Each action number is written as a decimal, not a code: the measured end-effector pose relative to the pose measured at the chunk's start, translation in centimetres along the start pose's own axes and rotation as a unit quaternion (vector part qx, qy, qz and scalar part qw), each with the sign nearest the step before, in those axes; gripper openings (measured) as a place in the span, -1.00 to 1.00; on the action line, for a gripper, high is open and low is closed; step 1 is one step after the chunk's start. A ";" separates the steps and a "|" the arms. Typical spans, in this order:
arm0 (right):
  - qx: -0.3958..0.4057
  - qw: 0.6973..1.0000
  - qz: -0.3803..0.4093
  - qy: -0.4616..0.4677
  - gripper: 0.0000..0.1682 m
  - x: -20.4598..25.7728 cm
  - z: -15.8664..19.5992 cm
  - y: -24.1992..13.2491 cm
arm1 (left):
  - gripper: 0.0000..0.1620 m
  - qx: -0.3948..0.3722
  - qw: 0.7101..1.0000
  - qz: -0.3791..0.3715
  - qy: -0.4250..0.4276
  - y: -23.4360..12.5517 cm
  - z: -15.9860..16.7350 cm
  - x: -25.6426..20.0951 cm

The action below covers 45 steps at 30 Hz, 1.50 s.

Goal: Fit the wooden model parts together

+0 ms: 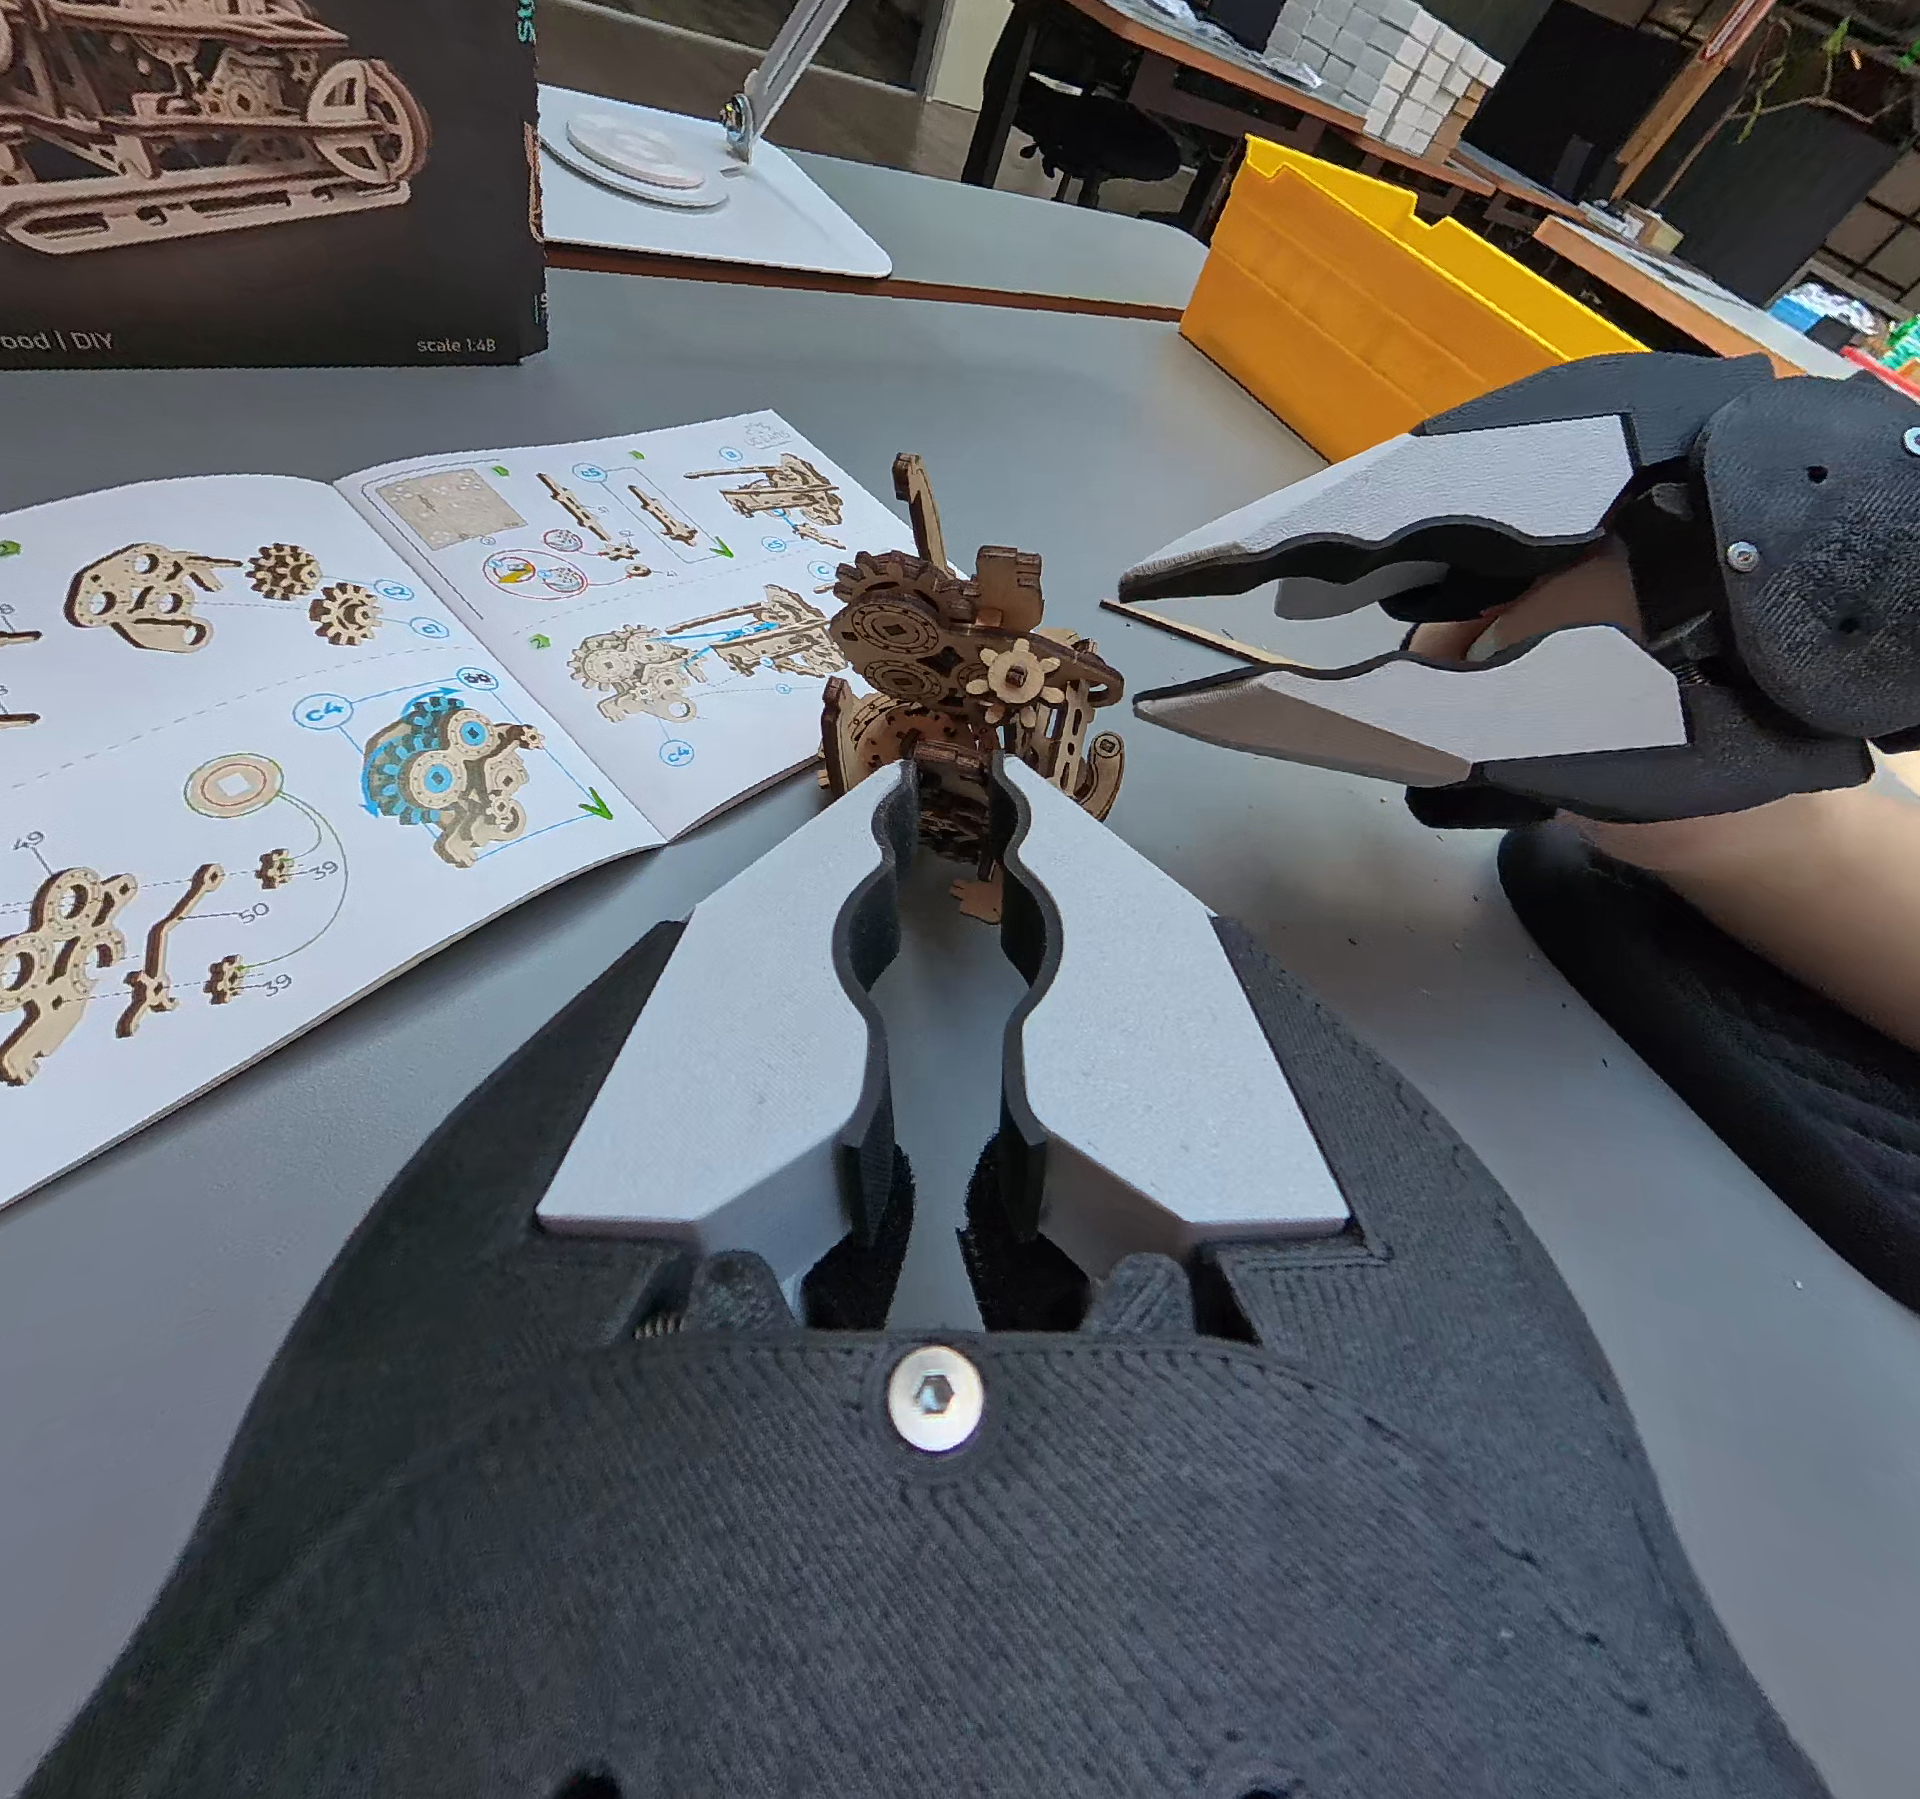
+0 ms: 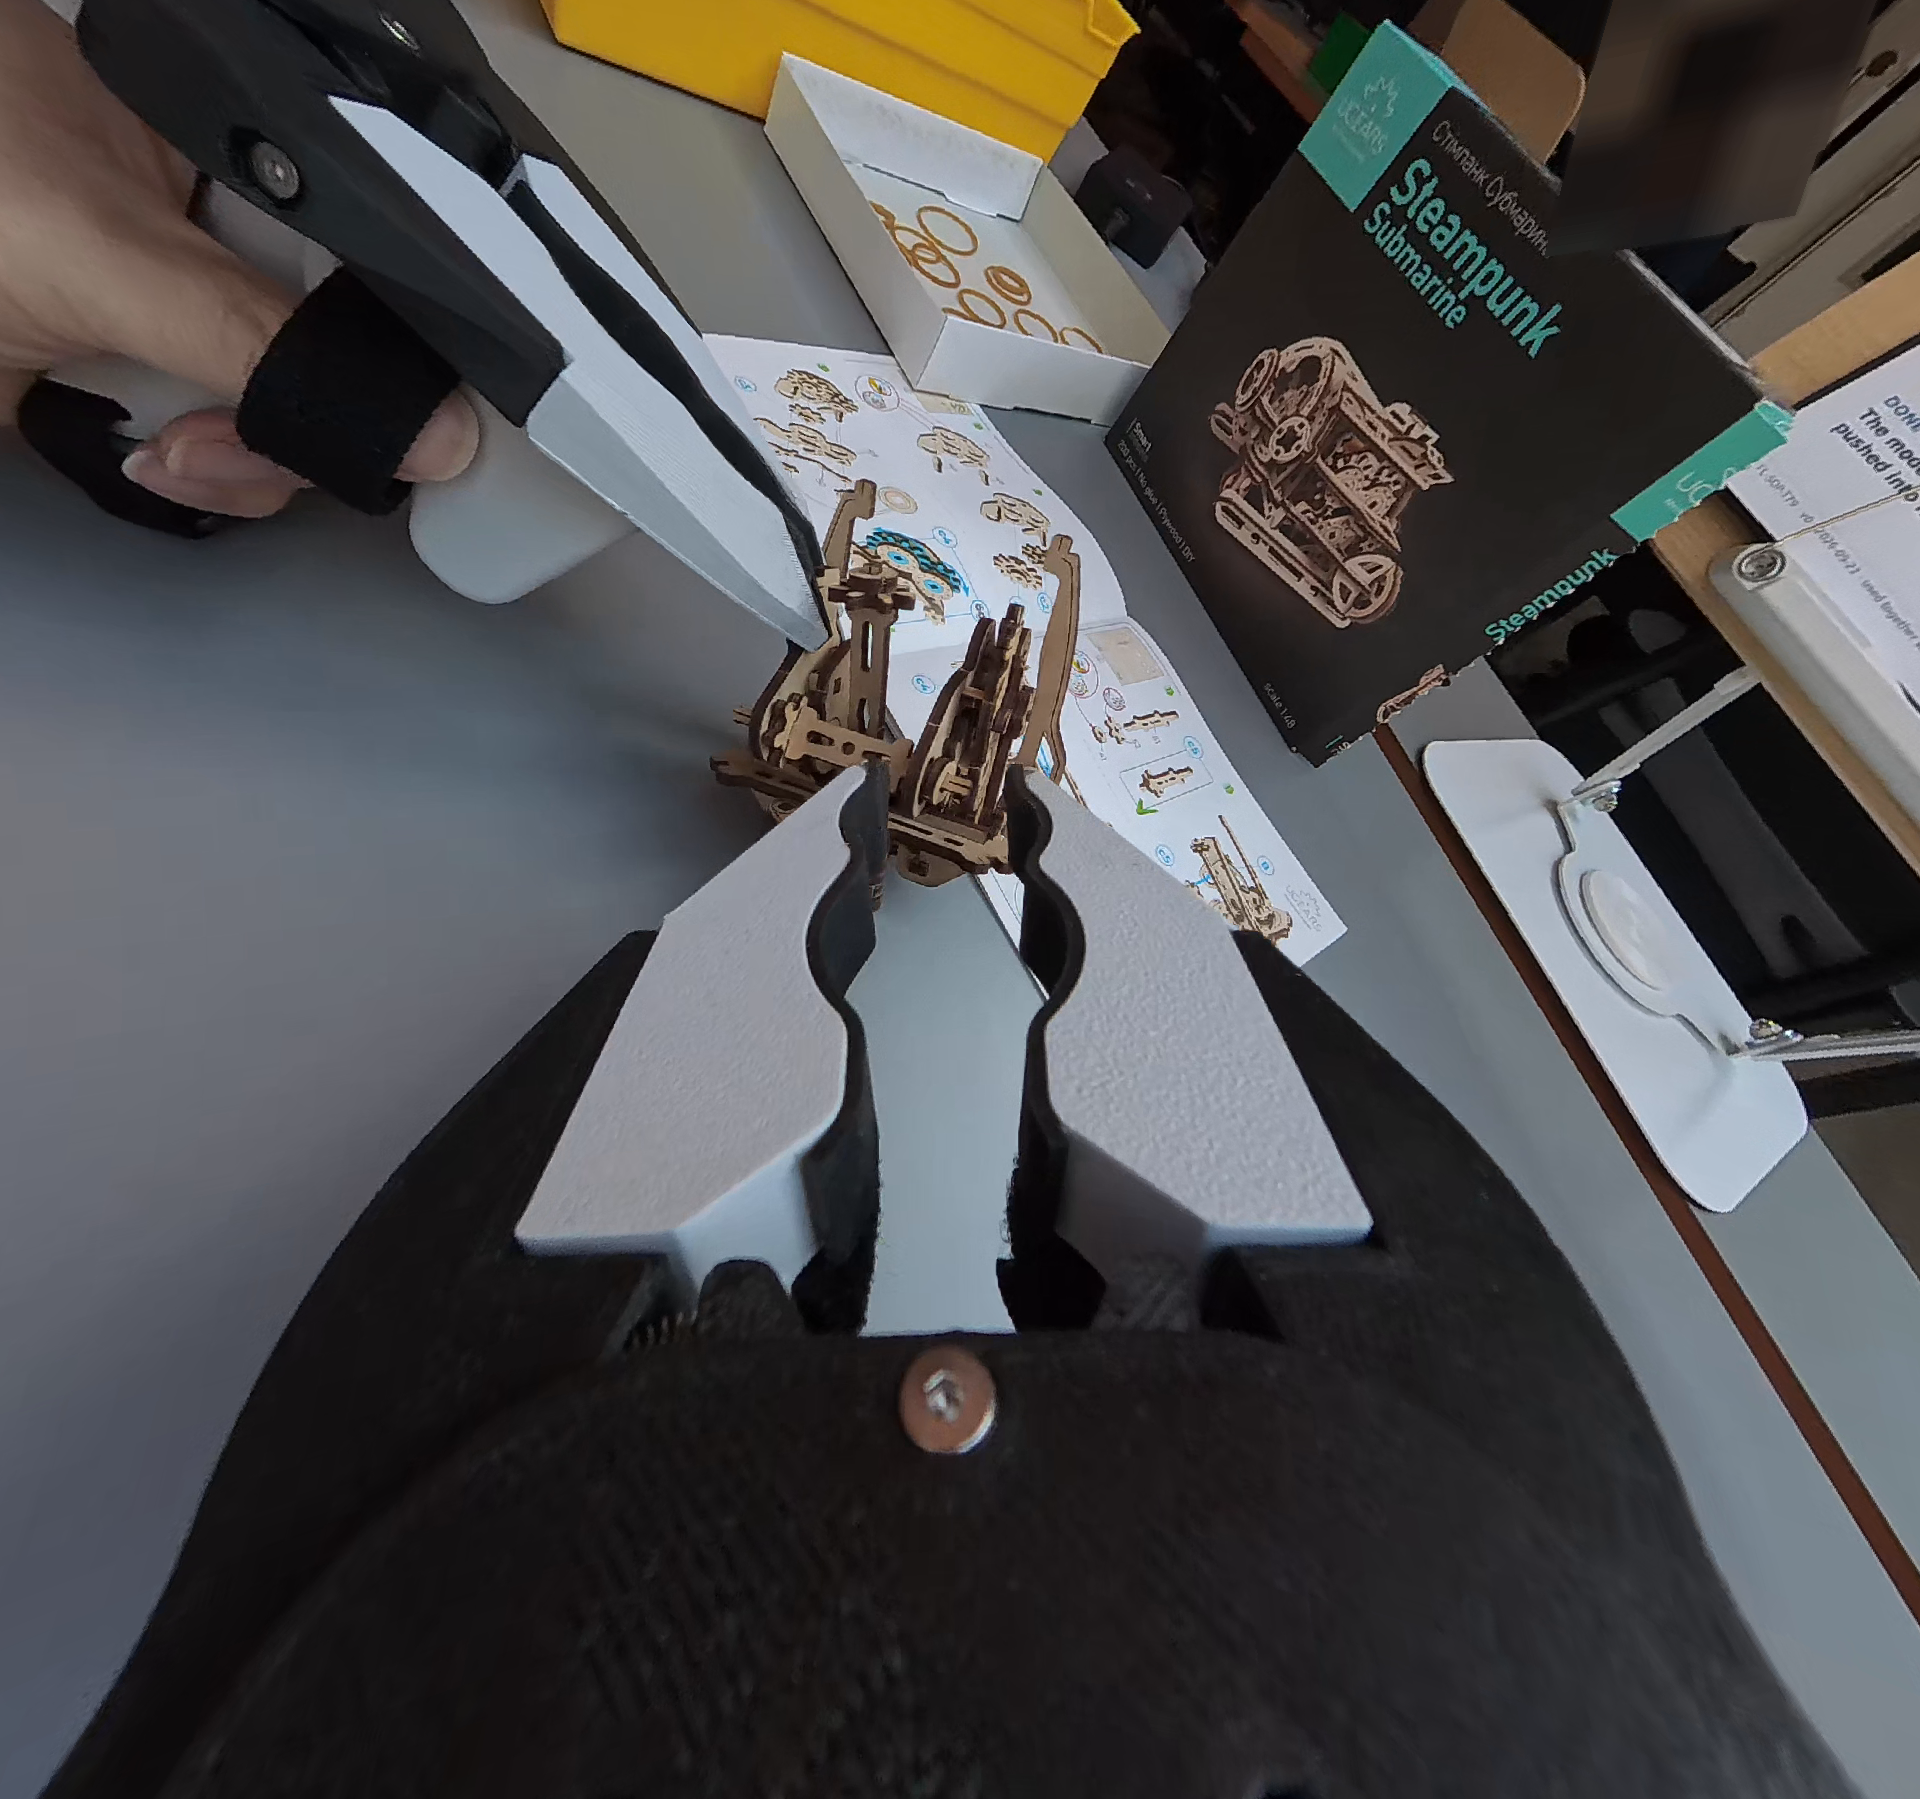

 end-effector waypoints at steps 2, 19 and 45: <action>0.012 1.000 -0.006 -0.001 -0.76 0.3 0.2 0.2 | -0.87 -0.001 1.000 0.001 -0.007 0.0 0.0 0.1; 0.017 1.000 0.006 0.000 -0.93 0.4 0.1 1.0 | -0.86 -0.001 1.000 0.006 -0.027 -0.2 0.0 0.5; -0.012 0.998 -0.056 0.008 -0.99 -0.5 0.2 0.0 | -0.70 -0.030 0.956 0.090 0.279 -3.4 -5.4 -3.1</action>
Point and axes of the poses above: each gripper's, where its closed fingertips meet, y out along the fingers, z out of its underside, x = y × z across the jaws, the point moved 10 cm from there along -y, back along the fingers, and after that the axes turned 8 degrees about -z, right-handed, at the moved point
